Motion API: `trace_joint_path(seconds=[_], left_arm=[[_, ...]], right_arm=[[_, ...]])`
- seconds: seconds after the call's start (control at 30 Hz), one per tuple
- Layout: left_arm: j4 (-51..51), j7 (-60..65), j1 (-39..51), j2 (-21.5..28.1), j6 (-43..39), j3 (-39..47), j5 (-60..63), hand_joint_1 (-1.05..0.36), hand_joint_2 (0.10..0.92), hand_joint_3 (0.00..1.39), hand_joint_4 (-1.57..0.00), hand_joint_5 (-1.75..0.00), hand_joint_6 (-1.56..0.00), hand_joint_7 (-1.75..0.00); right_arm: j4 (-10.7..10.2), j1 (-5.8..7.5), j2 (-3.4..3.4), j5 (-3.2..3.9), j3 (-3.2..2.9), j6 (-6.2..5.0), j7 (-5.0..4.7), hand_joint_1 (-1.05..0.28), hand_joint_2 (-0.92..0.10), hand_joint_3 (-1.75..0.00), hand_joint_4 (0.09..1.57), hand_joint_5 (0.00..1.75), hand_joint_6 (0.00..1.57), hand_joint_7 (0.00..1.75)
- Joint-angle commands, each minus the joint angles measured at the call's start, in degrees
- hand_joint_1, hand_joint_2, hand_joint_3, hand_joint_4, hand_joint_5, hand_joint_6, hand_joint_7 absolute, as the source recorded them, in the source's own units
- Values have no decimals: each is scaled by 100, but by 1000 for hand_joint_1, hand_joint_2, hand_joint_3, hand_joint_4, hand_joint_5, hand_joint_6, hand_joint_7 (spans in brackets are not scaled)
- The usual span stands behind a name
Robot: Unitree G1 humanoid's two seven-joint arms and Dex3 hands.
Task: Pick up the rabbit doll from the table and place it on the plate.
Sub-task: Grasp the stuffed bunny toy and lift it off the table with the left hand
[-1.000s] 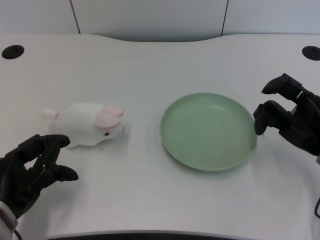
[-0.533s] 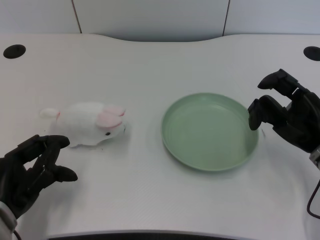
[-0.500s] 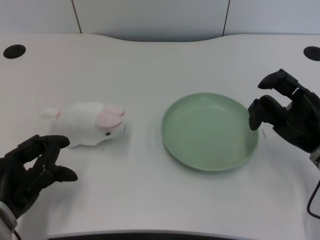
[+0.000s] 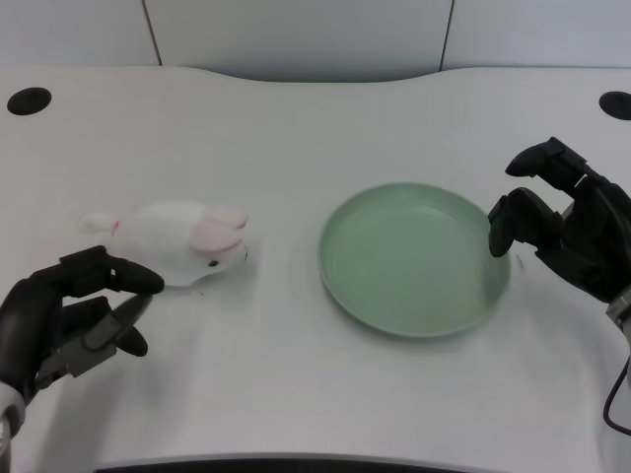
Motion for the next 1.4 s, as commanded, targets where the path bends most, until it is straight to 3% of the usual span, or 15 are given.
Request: trace_joint_path(seconds=[0.03, 0.1, 0.23, 0.33, 0.37, 0.47, 0.53, 0.63, 0.73, 0.83, 0.87, 1.0, 1.27, 1.33, 1.4], left_arm=[[-18, 265, -192, 679, -808, -321, 1127, -599, 919, 132, -664, -1318, -494, -1062], [-216, 656, -336, 1099, -1180, -524, 2162, -673, 913, 41, -460, -1356, -321, -1154], [-539, 837, -524, 1473, -1222, -719, 3093, -759, 908, 5, -196, -1320, -143, -1194], [-889, 653, -794, 1663, -964, -868, 3571, -824, 882, 1, -38, -1249, -28, -1151], [-935, 547, -930, 1706, -871, -945, 3687, -832, 878, 0, -19, -1239, -14, -1144], [-850, 346, -1249, 1790, -729, -1176, 3953, -941, 886, 3, -1, -855, -1, -846], [-742, 359, -1368, 1827, -712, -1292, 4097, -975, 890, 3, 1, -721, 1, -740], [-283, 286, -1782, 1838, -704, -1609, 4348, -1023, 894, 3, 1, -513, 1, -536], [98, 254, -2077, 1805, -679, -1822, 4455, -1040, 897, 2, 1, -387, 1, -398], [192, 279, -2148, 1819, -673, -1891, 4449, -1042, 898, 1, 1, -362, 1, -368], [484, 115, -2382, 1736, -545, -2039, 4518, -1042, 898, 1, 1, -360, 1, -365], [1675, -115, -3112, 1495, -333, -2544, 4728, -1046, 889, 2, 1, -208, 1, -267], [4179, 498, -4260, 1058, -442, -3341, 5084, -1025, 859, 2, 1, -355, 1, -370], [4668, 660, -4492, 906, -448, -3505, 5128, -1014, 854, 1, 1, -360, 1, -388], [5164, 811, -4720, 726, -446, -3666, 5170, -991, 850, 0, 1, -344, 1, -386]], right_arm=[[-96, 136, -2, -72, 40, -212, -101, -375, -613, -709, 766, 1746, 583, 1563], [-103, 175, -2, -108, 52, -353, -185, -389, -604, -724, 785, 1746, 592, 1574], [-330, 278, -19, -105, 96, -270, -274, -379, -588, -779, 799, 1746, 581, 1599], [-683, 454, -58, -103, 163, -135, -380, -380, -572, -790, 804, 1746, 582, 1604], [-814, 526, -73, -77, 176, -96, -351, -381, -569, -793, 805, 1746, 582, 1604], [-1042, 663, -100, -51, 196, 38, -370, -395, -551, -800, 762, 1746, 568, 1611], [-1117, 697, -107, -38, 200, 135, -369, -391, -549, -803, 748, 1746, 558, 1615], [-1209, 727, -123, -89, 226, 136, -428, -395, -548, -807, 758, 1746, 554, 1623], [-1224, 723, -136, -79, 237, 166, -440, -391, -546, -816, 773, 1746, 549, 1639], [-1229, 725, -140, -72, 244, 174, -443, -387, -544, -823, 776, 1746, 544, 1648], [-1249, 719, -148, -94, 256, 185, -488, -387, -544, -824, 777, 1746, 543, 1650], [-1306, 710, -167, -65, 282, 222, -448, -389, -540, -842, 774, 1746, 531, 1655], [-1145, 671, -150, -57, 270, 124, -443, -396, -531, -847, 792, 1746, 532, 1656], [-1145, 669, -142, -24, 255, 158, -429, -390, -531, -852, 793, 1746, 541, 1658], [-1229, 706, -136, -57, 281, 178, -504, -391, -530, -859, 778, 1746, 539, 1648]])
